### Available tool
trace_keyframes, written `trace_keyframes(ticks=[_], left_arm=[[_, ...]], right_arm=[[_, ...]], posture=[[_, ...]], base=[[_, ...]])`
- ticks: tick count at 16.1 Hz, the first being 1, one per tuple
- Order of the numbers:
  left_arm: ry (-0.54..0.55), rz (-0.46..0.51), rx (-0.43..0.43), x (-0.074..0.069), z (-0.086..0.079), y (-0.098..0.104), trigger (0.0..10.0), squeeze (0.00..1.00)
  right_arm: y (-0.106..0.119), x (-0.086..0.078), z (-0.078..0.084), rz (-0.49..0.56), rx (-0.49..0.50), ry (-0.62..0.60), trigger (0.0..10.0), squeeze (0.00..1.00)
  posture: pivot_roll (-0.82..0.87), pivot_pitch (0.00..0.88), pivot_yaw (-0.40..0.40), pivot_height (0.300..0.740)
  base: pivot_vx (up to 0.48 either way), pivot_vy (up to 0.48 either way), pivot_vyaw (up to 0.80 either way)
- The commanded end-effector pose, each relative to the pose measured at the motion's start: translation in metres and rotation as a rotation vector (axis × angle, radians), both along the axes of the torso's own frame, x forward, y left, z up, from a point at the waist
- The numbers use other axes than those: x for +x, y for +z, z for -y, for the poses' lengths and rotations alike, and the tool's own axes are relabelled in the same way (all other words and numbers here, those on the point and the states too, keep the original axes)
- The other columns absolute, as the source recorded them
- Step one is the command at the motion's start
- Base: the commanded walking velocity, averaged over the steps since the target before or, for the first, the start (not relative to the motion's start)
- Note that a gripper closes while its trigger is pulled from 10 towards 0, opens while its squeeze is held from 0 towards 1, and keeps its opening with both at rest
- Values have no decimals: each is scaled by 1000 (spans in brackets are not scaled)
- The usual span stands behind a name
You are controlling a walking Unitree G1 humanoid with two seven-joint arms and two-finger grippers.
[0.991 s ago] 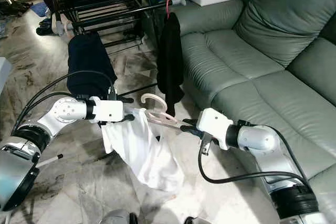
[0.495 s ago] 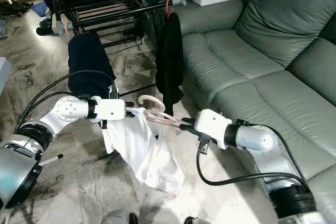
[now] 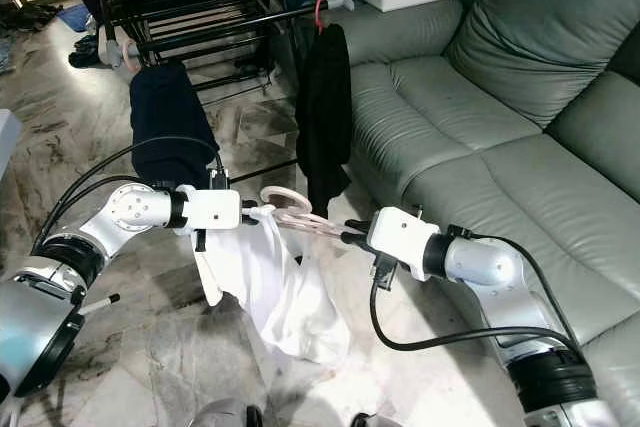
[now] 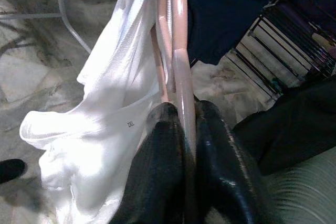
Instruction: Hang hanger
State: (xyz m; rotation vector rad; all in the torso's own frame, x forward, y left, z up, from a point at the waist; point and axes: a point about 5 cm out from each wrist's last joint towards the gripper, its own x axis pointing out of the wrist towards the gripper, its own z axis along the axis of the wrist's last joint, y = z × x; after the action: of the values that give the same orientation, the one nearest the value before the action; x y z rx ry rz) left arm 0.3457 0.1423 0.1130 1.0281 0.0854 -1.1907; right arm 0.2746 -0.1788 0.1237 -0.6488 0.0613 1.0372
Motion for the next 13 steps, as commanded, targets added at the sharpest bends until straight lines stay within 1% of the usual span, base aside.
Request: trace_keyframes(ticks=[1, 2, 3, 4, 5, 6, 7, 8, 10, 11, 12, 13], left_arm=[[15, 11, -37, 2, 1, 4, 0, 0], [25, 6, -35, 2, -1, 3, 0, 0], [54, -2, -46, 3, -5, 3, 0, 0], [72, -6, -53, 4, -7, 3, 0, 0], [108, -14, -61, 4, -12, 2, 0, 0], [130, -22, -59, 4, -16, 0, 0, 0], [138, -28, -62, 3, -18, -1, 0, 0], [152, -37, -69, 2, -19, -3, 0, 0], [198, -50, -94, 2, -22, -7, 0, 0], [225, -56, -113, 3, -24, -7, 0, 0], [314, -67, -158, 6, -29, -8, 0, 0], [388, -75, -190, 9, -33, -8, 0, 0]], right_arm=[[8, -1, -8, 4, 41, 50, 10000, 1000], [7, -3, -6, -23, 28, 67, 10000, 1000], [10, -5, 0, -103, 50, 72, 10000, 1000], [13, -6, 4, -141, 66, 74, 10000, 1000], [25, 0, 15, -150, 104, 42, 10000, 1000], [39, 10, 25, -102, 147, -19, 10000, 1000], [47, 15, 30, -75, 173, -49, 10000, 1000], [59, 23, 35, -29, 218, -93, 10000, 1000], [79, 30, 42, -1, 319, -136, 10000, 1000], [82, 30, 44, -5, 337, -147, 10000, 1000], [85, 33, 49, 16, 371, -195, 10000, 1000], [89, 38, 54, 71, 403, -263, 10000, 1000]], posture=[[-32, 0, 68, 740], [-32, 0, 68, 740], [-29, 0, 67, 740], [-29, 0, 67, 740], [-29, 0, 67, 740], [-30, 0, 68, 740], [-30, 0, 68, 740], [-32, 0, 68, 740], [-32, 0, 68, 740], [-31, 0, 69, 740], [-29, 0, 68, 740], [-29, 0, 67, 740]], base=[[0, 0, 0], [0, 0, 0], [0, 0, 0], [0, 0, 0], [0, 0, 0], [0, 0, 0], [0, 0, 0], [0, 0, 0], [0, 0, 0], [0, 0, 0], [0, 0, 0], [0, 0, 0]])
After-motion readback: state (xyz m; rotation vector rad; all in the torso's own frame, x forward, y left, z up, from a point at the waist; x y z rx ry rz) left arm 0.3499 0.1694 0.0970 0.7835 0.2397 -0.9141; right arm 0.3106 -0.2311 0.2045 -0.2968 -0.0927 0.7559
